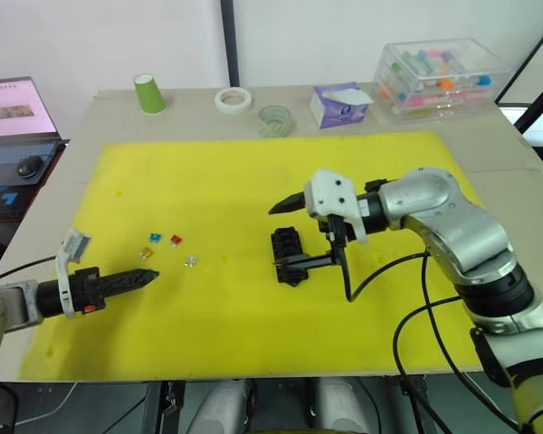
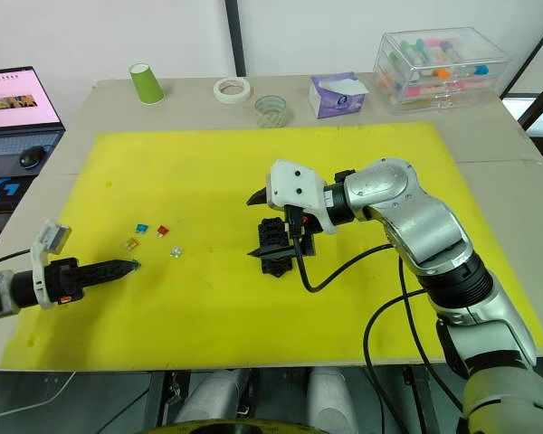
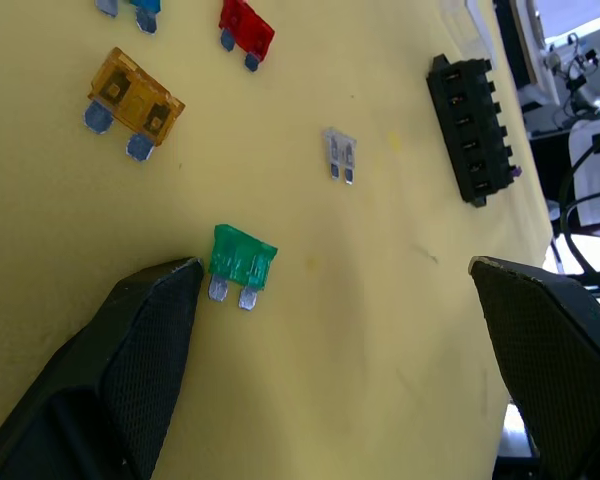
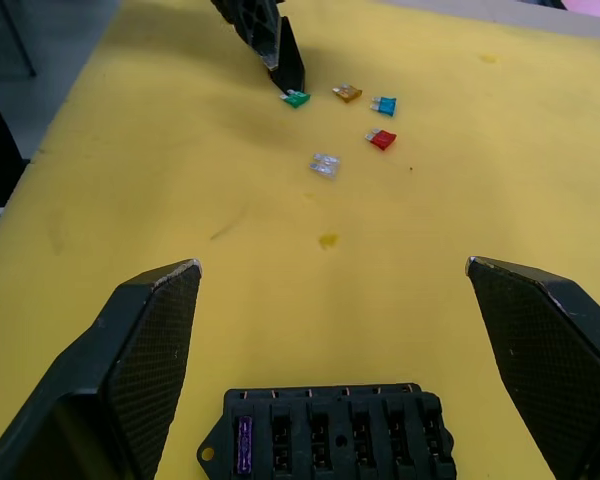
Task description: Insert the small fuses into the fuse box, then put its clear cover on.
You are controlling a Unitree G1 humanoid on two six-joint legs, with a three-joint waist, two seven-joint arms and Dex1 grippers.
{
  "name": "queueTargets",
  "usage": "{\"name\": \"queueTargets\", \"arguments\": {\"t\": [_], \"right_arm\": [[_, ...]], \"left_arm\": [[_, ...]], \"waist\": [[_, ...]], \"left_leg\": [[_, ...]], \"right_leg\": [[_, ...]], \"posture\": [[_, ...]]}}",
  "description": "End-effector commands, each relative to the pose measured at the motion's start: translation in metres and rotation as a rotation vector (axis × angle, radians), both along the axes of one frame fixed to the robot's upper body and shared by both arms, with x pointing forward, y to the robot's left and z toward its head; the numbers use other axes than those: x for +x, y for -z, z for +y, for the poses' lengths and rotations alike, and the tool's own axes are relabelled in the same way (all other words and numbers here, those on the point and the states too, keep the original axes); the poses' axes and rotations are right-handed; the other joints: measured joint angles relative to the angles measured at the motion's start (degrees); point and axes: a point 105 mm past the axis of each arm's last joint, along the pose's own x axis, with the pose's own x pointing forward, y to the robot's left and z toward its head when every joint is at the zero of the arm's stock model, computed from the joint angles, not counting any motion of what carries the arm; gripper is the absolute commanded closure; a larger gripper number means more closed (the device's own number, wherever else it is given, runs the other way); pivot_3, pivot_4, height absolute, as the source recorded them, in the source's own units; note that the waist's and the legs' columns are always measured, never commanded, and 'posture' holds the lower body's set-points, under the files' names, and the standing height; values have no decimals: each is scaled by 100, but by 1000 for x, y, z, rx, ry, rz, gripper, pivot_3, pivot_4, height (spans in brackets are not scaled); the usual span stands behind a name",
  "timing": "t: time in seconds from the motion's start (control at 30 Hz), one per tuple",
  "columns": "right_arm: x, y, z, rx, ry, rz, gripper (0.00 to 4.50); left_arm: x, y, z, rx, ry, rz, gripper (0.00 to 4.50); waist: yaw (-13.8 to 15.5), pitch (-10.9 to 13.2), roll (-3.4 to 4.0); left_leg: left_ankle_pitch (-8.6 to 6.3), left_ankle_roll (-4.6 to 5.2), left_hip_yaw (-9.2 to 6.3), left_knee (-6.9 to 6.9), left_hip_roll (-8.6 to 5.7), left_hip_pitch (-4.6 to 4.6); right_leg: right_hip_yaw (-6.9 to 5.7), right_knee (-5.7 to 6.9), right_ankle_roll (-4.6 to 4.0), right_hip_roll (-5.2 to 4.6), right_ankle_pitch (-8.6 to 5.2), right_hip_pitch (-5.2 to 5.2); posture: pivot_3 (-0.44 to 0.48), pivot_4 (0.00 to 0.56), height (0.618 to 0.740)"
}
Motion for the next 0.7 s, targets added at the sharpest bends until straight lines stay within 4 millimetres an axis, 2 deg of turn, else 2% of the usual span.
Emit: {"name": "queueTargets", "arguments": {"t": [0.03, 0.07, 0.13, 0.27, 0.4, 0.43, 0.5, 0.63, 0.7], "right_arm": [[-5, -7, 3, 5, -20, -42, 17], [-5, -7, 2, 6, -19, -41, 17], [-6, -7, 2, 5, -18, -41, 0], [-6, -7, 1, 1, -14, -40, 0], [-6, -7, 1, 4, -12, -38, 0], [-6, -7, 2, 6, -13, -37, 0], [-6, -7, 3, 7, -15, -37, 0], [-5, -7, 3, 4, -18, -40, 0], [-5, -7, 3, 4, -20, -40, 0]], "left_arm": [[0, 6, -8, -11, 22, 26, 0], [0, 6, -8, -11, 23, 27, 0], [0, 8, -8, -7, 19, 28, 399], [0, 9, -6, -3, 14, 33, 1598], [-1, 11, 1, -11, -17, 39, 1598], [0, 11, 2, -13, -28, 39, 1740], [-1, 12, 4, -14, -37, 40, 2141], [-3, 14, 4, -6, -32, 48, 3493], [-4, 15, 4, -2, -32, 50, 3493]], "waist": [[-1, 0, 0], [-1, 0, 0], [-2, -1, 1], [-12, -1, 0], [-25, -1, 0], [-26, -1, 0], [-33, -1, 0], [-41, -1, 0], [-45, -1, 0]], "left_leg": [[0, 0, 0, 0, 0, 0], [0, 0, 0, 0, 0, 0], [0, 0, 0, 0, 0, 0], [0, 0, 0, 0, 0, 0], [0, 0, 0, -1, 1, 0], [0, 0, 0, -1, 1, 0], [0, 0, 0, -1, 1, 0], [0, 0, 0, -2, 1, 0], [0, 0, 0, -3, 2, 0]], "right_leg": [[0, 0, 0, 0, 0, 1], [0, 0, 0, -1, 0, 1], [0, 0, 0, -1, 0, 1], [0, 0, 0, -1, 0, 0], [0, 0, 0, 0, 0, -1], [0, 0, 0, 0, 0, -2], [0, 0, 0, 0, 0, -2], [0, 0, 0, 0, 0, -3], [0, 0, 0, 1, 0, -4]], "posture": [[0, 150, 740], [0, 150, 740], [0, 150, 740], [0, 150, 740], [0, 150, 740], [0, 150, 740], [0, 150, 740], [0, 150, 740], [0, 150, 740]]}}
